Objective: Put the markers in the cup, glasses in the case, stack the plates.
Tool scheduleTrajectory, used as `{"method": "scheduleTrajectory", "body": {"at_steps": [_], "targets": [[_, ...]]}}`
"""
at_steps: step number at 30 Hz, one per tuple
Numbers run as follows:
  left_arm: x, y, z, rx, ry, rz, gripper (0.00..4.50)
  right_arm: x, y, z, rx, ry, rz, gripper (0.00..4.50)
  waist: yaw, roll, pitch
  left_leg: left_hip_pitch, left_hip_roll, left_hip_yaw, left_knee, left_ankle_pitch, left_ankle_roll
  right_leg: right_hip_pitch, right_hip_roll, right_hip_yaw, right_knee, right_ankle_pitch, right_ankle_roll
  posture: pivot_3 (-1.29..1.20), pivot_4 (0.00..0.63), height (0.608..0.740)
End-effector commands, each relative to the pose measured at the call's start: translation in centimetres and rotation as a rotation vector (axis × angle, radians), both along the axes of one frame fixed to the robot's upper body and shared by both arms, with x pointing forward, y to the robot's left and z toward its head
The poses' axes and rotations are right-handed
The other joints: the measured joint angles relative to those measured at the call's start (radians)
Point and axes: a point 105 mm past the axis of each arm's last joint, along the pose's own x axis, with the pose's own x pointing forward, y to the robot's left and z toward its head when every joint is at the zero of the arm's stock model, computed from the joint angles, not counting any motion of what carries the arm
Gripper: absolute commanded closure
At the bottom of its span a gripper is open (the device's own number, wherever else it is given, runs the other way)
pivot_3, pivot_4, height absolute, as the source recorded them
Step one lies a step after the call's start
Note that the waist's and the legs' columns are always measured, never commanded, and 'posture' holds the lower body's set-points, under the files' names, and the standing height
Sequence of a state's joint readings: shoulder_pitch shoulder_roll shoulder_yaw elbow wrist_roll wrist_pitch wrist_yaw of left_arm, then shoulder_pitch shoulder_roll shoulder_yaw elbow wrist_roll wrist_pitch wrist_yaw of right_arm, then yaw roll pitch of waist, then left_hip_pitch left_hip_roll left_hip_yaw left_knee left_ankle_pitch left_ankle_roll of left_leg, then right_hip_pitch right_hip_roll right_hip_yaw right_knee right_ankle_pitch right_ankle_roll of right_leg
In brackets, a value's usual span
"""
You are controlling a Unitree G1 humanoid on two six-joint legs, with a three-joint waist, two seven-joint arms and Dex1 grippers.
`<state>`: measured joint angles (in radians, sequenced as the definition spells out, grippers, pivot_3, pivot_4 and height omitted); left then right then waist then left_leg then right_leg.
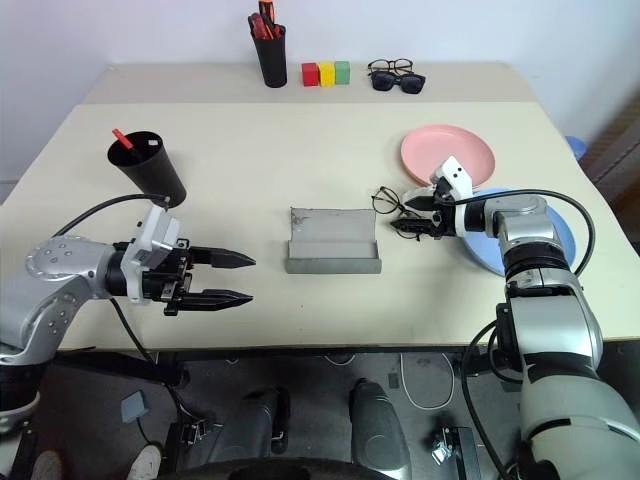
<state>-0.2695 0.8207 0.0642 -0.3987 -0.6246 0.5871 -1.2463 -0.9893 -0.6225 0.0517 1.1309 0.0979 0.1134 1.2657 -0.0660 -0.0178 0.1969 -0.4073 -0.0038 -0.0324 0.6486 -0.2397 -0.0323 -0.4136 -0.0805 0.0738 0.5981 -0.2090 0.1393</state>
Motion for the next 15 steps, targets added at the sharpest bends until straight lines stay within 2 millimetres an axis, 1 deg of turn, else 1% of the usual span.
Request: {"method": "scheduleTrajectory", "body": {"at_steps": [1, 15], "targets": [[-0.5, 0.0, 0.9, -0.012, -0.037, 0.005, 1.7, 0.6, 0.4, 1.2, -0.003, -0.047, 0.006, 0.85, -0.004, 0.0, 0.0, 0.0, 0.0, 0.0, 0.0, 0.0, 0.0, 0.0, 0.0, 0.0, 0.0, 0.0, 0.0, 0.0, 0.15, 0.74], [-1.3, 0.2, 0.8, -0.026, -0.036, 0.07, 1.7, 1.4, 2.8, 1.4, 0.002, -0.048, 0.044, 0.85, -0.005, 0.0, 0.0, 0.0, 0.0, 0.0, 0.0, 0.0, 0.0, 0.0, 0.0, 0.0, 0.001, 0.001, 0.001, 0.0, 0.15, 0.74]]}}
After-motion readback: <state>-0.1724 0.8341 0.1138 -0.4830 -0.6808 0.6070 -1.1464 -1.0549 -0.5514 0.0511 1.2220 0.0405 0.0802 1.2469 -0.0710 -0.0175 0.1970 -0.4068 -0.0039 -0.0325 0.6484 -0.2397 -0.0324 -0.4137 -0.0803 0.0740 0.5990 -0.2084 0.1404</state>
